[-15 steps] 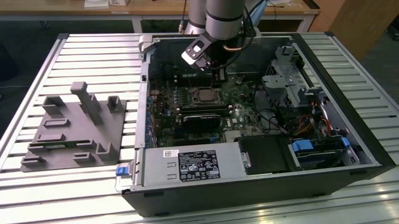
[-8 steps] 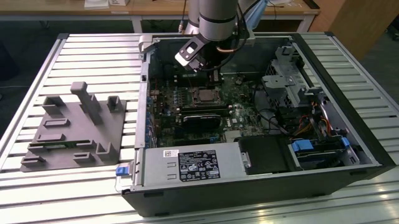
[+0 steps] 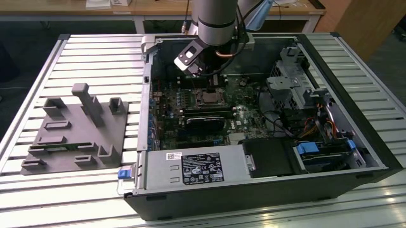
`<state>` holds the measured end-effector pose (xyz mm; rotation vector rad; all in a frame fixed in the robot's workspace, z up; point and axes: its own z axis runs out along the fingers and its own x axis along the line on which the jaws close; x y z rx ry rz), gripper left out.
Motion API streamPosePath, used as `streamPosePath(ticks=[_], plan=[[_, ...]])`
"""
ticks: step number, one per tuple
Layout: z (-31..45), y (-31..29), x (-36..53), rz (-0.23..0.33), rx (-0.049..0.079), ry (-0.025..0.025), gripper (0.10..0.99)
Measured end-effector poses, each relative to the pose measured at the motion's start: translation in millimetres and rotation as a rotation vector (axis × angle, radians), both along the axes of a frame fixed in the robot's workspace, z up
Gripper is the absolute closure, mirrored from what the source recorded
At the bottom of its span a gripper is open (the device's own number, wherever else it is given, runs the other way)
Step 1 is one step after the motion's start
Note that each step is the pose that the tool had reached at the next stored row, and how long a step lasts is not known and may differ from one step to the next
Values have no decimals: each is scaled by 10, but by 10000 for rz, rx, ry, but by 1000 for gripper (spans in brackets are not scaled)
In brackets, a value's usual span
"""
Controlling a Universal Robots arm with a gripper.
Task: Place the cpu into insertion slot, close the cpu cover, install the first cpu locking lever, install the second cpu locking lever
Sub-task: 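Close the cpu cover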
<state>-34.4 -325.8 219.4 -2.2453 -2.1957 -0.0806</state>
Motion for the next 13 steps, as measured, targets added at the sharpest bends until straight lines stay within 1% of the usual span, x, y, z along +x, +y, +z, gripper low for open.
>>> streamPosePath(ticks=[2, 9, 13], plan=[[-11, -1, -10, 0, -1, 0, 980], [-12, 0, -11, 31, -3, 0, 980], [-12, 0, -11, 436, -2, 0, 980]])
